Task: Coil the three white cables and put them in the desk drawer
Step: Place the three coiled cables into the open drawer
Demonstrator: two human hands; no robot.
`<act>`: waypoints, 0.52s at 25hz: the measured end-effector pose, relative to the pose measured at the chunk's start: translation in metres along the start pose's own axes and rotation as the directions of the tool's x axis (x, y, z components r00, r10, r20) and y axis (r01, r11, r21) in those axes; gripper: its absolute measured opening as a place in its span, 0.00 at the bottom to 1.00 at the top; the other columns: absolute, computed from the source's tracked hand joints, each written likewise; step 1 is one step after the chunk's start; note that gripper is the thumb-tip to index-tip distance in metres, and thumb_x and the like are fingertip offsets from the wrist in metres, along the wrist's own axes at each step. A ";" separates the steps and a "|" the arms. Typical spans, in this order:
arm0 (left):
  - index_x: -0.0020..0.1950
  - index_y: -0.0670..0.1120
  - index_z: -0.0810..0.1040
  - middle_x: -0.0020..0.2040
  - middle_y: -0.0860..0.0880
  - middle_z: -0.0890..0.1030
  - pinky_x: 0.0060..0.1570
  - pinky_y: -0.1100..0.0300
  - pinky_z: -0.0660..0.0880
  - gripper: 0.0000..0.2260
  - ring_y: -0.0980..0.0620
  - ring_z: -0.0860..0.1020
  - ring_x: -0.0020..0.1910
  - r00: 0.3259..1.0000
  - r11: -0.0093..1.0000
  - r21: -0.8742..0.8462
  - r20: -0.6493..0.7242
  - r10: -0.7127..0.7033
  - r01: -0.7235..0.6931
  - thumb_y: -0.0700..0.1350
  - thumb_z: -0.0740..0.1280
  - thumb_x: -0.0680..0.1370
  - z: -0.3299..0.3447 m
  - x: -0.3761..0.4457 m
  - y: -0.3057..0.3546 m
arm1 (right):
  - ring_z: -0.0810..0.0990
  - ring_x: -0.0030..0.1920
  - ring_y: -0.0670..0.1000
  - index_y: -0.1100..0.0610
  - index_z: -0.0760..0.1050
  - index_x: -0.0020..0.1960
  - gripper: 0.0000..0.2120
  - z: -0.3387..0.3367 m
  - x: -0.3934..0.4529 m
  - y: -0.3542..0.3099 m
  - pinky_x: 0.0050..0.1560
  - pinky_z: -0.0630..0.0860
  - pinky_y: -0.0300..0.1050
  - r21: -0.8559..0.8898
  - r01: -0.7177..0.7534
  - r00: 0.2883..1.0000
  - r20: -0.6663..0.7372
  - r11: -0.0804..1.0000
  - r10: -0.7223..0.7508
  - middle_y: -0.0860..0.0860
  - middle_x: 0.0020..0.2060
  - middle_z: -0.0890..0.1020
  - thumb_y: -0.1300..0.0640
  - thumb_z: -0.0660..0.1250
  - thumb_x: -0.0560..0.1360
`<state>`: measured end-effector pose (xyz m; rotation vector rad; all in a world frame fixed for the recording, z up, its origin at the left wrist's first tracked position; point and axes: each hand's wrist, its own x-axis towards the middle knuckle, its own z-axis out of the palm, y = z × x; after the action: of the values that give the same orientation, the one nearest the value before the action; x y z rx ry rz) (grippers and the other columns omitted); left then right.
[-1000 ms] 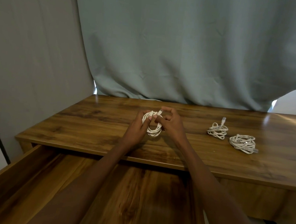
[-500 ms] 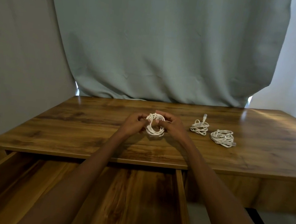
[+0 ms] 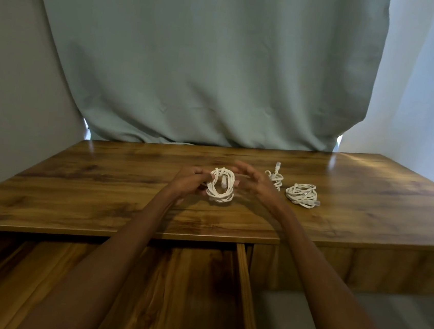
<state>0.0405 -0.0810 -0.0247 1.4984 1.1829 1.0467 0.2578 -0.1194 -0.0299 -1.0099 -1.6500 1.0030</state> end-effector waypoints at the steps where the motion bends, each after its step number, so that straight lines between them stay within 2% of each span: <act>1: 0.52 0.38 0.83 0.47 0.37 0.84 0.36 0.59 0.79 0.06 0.45 0.80 0.41 1.000 1.000 0.001 0.007 -0.003 0.003 0.40 0.69 0.79 0.004 0.002 0.001 | 0.81 0.59 0.45 0.54 0.74 0.70 0.22 -0.011 -0.006 0.001 0.56 0.79 0.40 -0.061 0.089 0.985 -0.146 0.994 -0.097 0.48 0.61 0.81 0.59 0.70 0.77; 3: 0.53 0.37 0.83 0.46 0.39 0.84 0.34 0.59 0.79 0.07 0.48 0.81 0.38 1.000 1.000 0.001 0.009 -0.018 0.018 0.39 0.69 0.79 0.014 0.006 0.003 | 0.83 0.54 0.46 0.53 0.81 0.61 0.12 -0.035 -0.015 0.008 0.56 0.80 0.46 -0.233 0.154 0.870 -0.428 0.960 -0.244 0.48 0.54 0.85 0.58 0.68 0.79; 5: 0.52 0.37 0.83 0.43 0.39 0.84 0.30 0.61 0.79 0.06 0.50 0.80 0.33 0.999 0.999 0.007 0.005 -0.046 0.046 0.38 0.69 0.78 0.024 0.010 0.005 | 0.81 0.55 0.49 0.52 0.81 0.60 0.11 -0.062 -0.022 0.017 0.57 0.77 0.49 -0.406 0.034 0.779 -0.562 0.913 -0.279 0.48 0.54 0.84 0.56 0.67 0.78; 6: 0.52 0.37 0.83 0.41 0.40 0.84 0.28 0.61 0.77 0.06 0.50 0.79 0.31 0.998 0.998 0.011 0.009 -0.060 0.060 0.37 0.69 0.78 0.030 0.011 0.006 | 0.79 0.59 0.51 0.51 0.79 0.62 0.13 -0.075 -0.028 0.023 0.59 0.75 0.50 -0.486 -0.066 0.765 -0.585 0.872 -0.268 0.49 0.57 0.82 0.54 0.67 0.78; 9: 0.52 0.38 0.81 0.37 0.41 0.82 0.24 0.61 0.74 0.06 0.51 0.76 0.27 0.996 0.996 0.015 0.006 -0.094 0.093 0.33 0.67 0.77 0.044 0.016 0.006 | 0.70 0.68 0.57 0.48 0.69 0.71 0.28 -0.103 -0.047 0.039 0.64 0.70 0.54 -0.597 -0.313 0.822 -0.560 0.739 -0.105 0.52 0.69 0.72 0.42 0.68 0.74; 11: 0.51 0.39 0.79 0.38 0.40 0.81 0.23 0.60 0.74 0.06 0.50 0.76 0.27 0.992 0.992 0.013 -0.003 -0.126 0.126 0.32 0.66 0.77 0.049 0.019 0.005 | 0.68 0.70 0.58 0.47 0.62 0.76 0.38 -0.111 -0.058 0.047 0.67 0.70 0.56 -0.584 -0.367 0.857 -0.515 0.724 0.018 0.53 0.74 0.65 0.36 0.71 0.71; 13: 0.49 0.40 0.77 0.38 0.40 0.80 0.23 0.61 0.74 0.06 0.50 0.75 0.27 0.987 0.987 0.039 -0.012 -0.158 0.159 0.31 0.65 0.77 0.050 0.019 0.004 | 0.69 0.71 0.58 0.47 0.59 0.77 0.44 -0.112 -0.059 0.049 0.67 0.70 0.57 -0.596 -0.388 0.880 -0.467 0.703 0.089 0.53 0.75 0.63 0.35 0.72 0.69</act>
<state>0.0933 -0.0705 -0.0299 1.4058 1.3131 0.9286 0.3875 -0.1395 -0.0656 -1.8373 -1.5559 0.2601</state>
